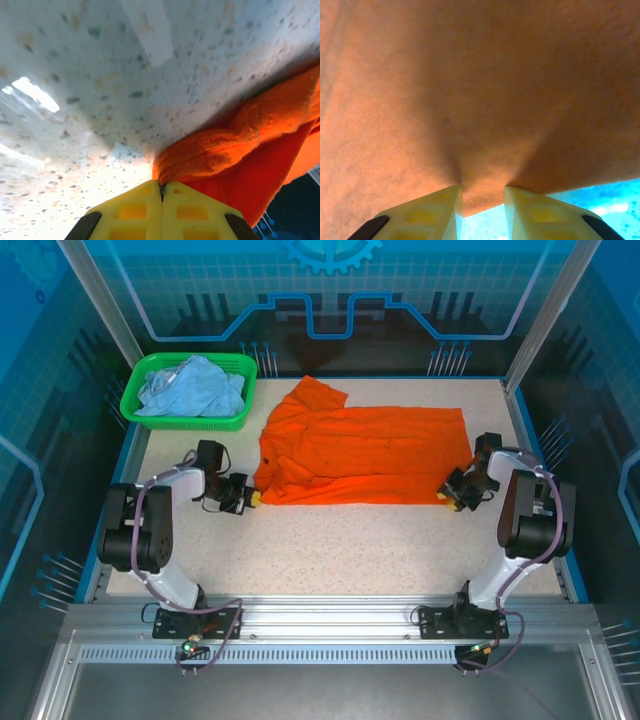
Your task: Fold and stack the t-shirts
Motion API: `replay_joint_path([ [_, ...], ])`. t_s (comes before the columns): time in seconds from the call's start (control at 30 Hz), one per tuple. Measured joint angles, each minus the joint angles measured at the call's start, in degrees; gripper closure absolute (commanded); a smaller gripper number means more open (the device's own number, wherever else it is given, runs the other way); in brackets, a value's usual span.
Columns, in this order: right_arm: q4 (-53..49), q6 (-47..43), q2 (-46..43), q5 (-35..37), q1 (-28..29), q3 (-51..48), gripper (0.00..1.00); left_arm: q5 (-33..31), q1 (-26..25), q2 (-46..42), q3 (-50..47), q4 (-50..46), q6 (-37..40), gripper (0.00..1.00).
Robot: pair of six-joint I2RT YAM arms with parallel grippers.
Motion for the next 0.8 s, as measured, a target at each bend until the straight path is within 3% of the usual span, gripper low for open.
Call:
replay_joint_path([
  [0.3,-1.4,0.6,2.7,-2.8,-2.6,2.6,0.68,-2.0,4.4,0.8,4.5,-11.1,8.8,0.98],
  [0.47,-2.1,1.9,3.0,-3.2,-2.9,3.0,0.66,-2.4,6.8,0.8,6.7,-16.0,12.3,0.82],
  [0.63,-2.8,3.3,2.6,-3.2,-5.3,2.7,0.58,-4.3,11.3,0.8,8.0,-19.2,15.3,0.56],
  [0.73,-2.8,3.7,1.3,-3.5,-6.6,1.7,0.45,-5.4,12.5,0.6,9.0,-21.0,16.3,0.52],
  [0.8,-2.7,4.2,-0.5,-3.5,-6.9,0.5,0.43,-6.0,12.0,-0.3,9.8,-22.1,16.7,0.55],
])
